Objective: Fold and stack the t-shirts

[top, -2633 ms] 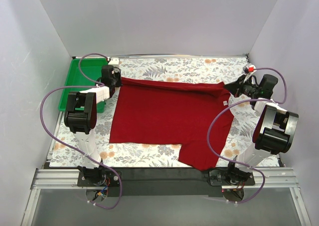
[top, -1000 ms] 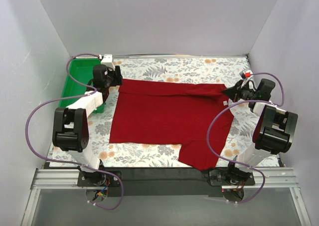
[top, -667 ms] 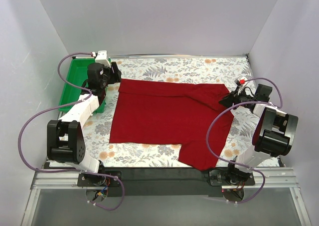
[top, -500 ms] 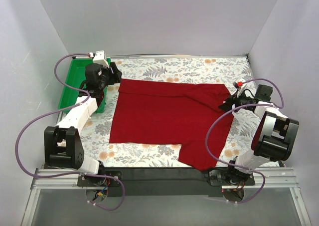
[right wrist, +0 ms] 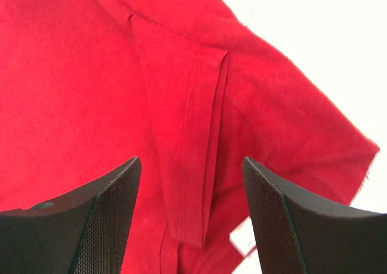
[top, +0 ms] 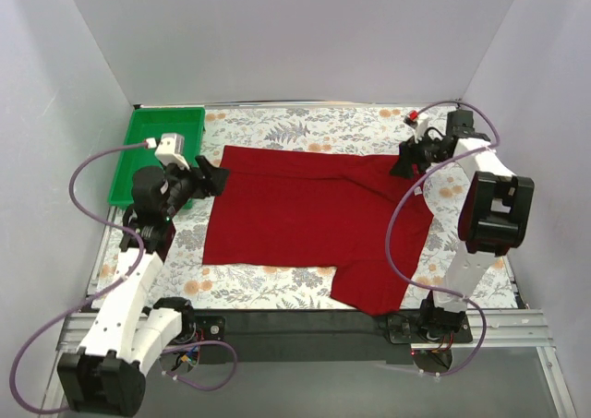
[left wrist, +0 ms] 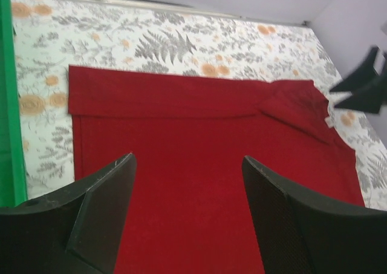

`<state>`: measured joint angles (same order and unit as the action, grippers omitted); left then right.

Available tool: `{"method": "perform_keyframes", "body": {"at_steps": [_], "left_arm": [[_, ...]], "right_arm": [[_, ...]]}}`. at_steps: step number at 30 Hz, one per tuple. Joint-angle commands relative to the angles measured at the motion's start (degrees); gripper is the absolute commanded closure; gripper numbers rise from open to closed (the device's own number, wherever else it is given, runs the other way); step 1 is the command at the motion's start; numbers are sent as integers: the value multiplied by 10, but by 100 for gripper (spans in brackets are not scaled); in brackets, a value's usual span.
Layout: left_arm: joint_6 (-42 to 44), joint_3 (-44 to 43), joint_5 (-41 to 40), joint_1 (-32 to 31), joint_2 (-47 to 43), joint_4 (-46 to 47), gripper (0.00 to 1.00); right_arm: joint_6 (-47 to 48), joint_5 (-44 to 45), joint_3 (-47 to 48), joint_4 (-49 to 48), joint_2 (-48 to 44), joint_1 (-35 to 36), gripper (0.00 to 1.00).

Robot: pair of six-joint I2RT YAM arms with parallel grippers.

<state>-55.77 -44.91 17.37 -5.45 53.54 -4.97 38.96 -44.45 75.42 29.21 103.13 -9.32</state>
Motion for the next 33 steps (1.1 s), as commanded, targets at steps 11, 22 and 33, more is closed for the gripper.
{"method": "perform_keyframes", "body": {"at_steps": [11, 22, 33], "left_arm": [[16, 124, 5, -6, -103, -17, 32], [15, 125, 7, -6, -106, -15, 32], [14, 126, 9, -6, -106, -14, 32]], "right_arm": [[-103, 67, 185, 90, 177, 63, 39], [-96, 54, 187, 103, 197, 74, 51], [-85, 45, 160, 107, 178, 76, 68]]}}
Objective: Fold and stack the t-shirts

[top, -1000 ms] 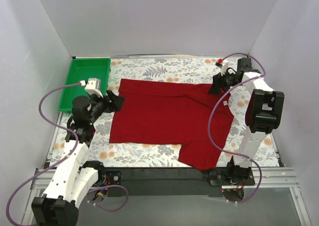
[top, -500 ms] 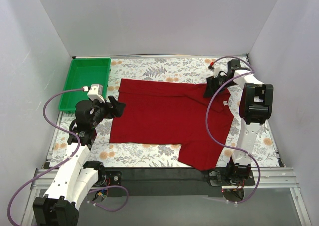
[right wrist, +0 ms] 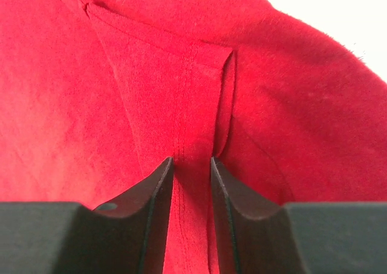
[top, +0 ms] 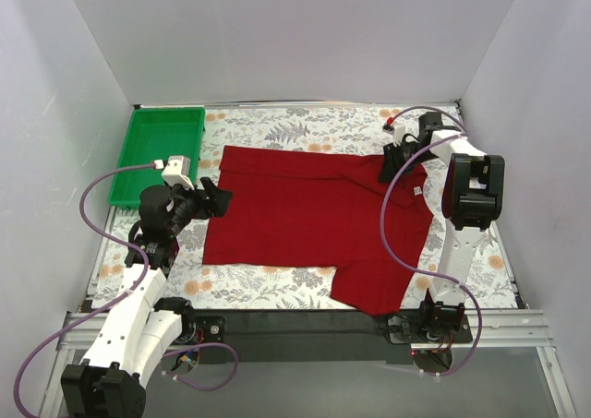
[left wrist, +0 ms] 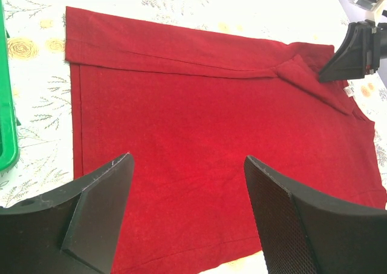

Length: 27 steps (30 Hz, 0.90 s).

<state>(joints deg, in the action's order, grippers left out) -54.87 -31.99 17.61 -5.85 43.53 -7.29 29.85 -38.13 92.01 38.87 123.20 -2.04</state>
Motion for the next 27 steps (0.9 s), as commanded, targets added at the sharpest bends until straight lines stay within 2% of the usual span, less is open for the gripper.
{"method": "perform_keyframes", "body": {"at_steps": [1, 6, 10, 16, 21, 25, 27], "left_arm": [[5, -4, 8, -2, -6, 9, 32], [5, -4, 9, -2, -8, 9, 32], [5, -4, 9, -2, -9, 10, 32], [4, -4, 9, -2, -8, 9, 32], [4, -4, 10, -2, -8, 9, 32], [3, -4, 12, -2, -6, 10, 32], [3, -4, 13, -2, -6, 9, 32]], "right_arm": [[7, -19, -9, 11, -24, 3, 69], [14, -24, -24, 16, -34, 3, 76], [28, -29, -44, 16, -59, 3, 87], [74, -41, -100, 16, -111, 7, 91], [134, -30, -169, 16, -149, 20, 85], [164, 2, -198, 6, -173, 41, 65], [162, 9, -201, 0, -178, 41, 60]]}}
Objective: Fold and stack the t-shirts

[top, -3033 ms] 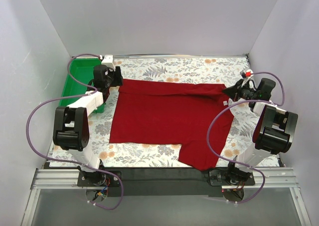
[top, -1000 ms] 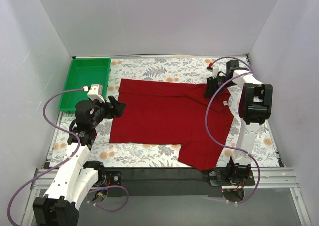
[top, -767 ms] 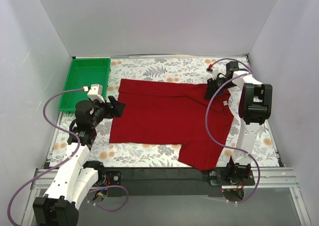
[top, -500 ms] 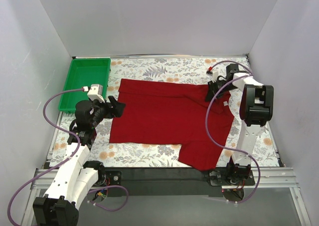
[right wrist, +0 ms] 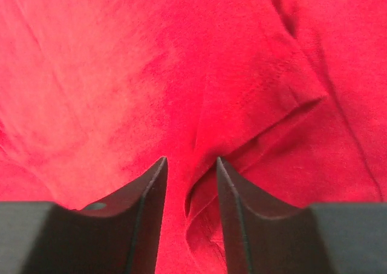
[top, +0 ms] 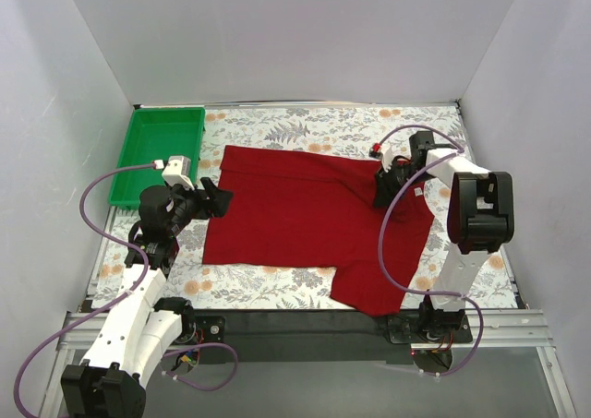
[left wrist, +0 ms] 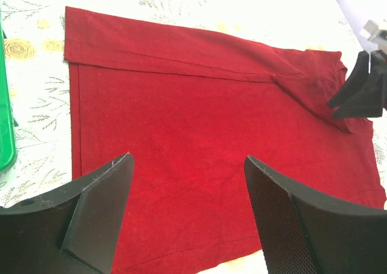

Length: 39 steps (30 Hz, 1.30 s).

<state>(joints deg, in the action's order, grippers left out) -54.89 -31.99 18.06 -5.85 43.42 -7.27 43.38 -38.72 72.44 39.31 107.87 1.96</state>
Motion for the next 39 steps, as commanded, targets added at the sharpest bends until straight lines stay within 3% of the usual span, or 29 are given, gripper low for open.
{"method": "perform_keyframes", "body": {"at_steps": [1, 6, 10, 15, 18, 19, 22, 27, 39], "left_arm": [[4, -4, 7, -2, -4, 9, 32], [3, -4, 7, -2, -3, 9, 32], [4, -4, 8, -2, -3, 9, 32], [3, -4, 9, -2, -3, 9, 32], [3, -3, 8, -2, -4, 8, 32], [4, -4, 7, -2, -4, 8, 32], [3, -3, 8, -2, -4, 8, 32], [3, -4, 9, -2, -4, 8, 32], [2, -4, 14, -2, -1, 9, 31]], "right_arm": [[27, 15, -11, -7, -34, 1, 60], [86, -7, -44, 6, -65, 22, 63], [157, 10, -113, 16, -123, 86, 58], [154, 16, -130, 6, -147, 98, 56], [97, 1, -104, -5, -138, 69, 55], [27, 10, -87, -48, -135, 50, 55], [-51, 22, -55, -101, -123, 17, 53], [-171, 28, -12, -117, -82, 16, 50], [-220, 65, 45, -118, 12, 16, 49]]}}
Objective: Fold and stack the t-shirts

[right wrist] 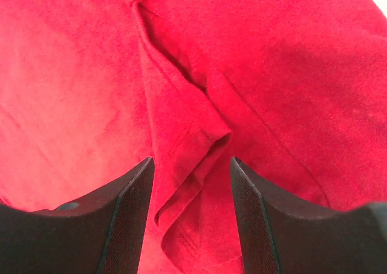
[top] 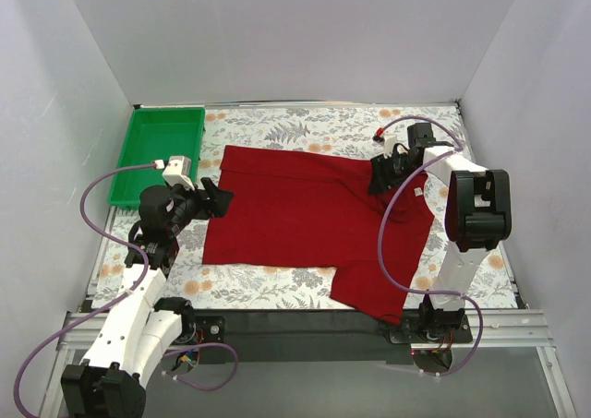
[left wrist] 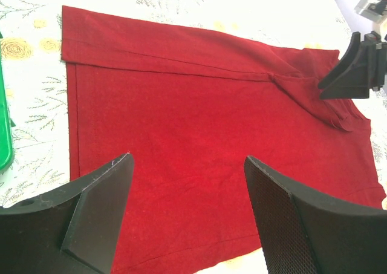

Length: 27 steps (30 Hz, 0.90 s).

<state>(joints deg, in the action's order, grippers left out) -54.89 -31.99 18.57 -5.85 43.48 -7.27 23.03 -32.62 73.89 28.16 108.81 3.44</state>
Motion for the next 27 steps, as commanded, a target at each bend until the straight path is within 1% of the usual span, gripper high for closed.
{"method": "perform_keyframes", "body": {"at_steps": [1, 9, 13, 17, 22, 27], "left_arm": [[2, -4, 9, -2, -1, 9, 32], [2, -4, 9, -2, 0, 9, 31], [3, -4, 8, -2, -2, 9, 31], [2, -4, 9, -2, -1, 9, 31], [2, -4, 9, -2, -2, 9, 31], [2, -4, 9, -2, -1, 10, 31]], "right_arm": [[-16, -1, 30, -5, 10, 1, 49], [3, -34, 17, -1, 7, 10, 55], [29, -53, -5, 4, -24, 24, 58], [86, -98, -14, 63, -41, 48, 59], [167, -101, -46, 120, -78, 89, 59], [164, -76, -47, 113, -102, 76, 59]]}}
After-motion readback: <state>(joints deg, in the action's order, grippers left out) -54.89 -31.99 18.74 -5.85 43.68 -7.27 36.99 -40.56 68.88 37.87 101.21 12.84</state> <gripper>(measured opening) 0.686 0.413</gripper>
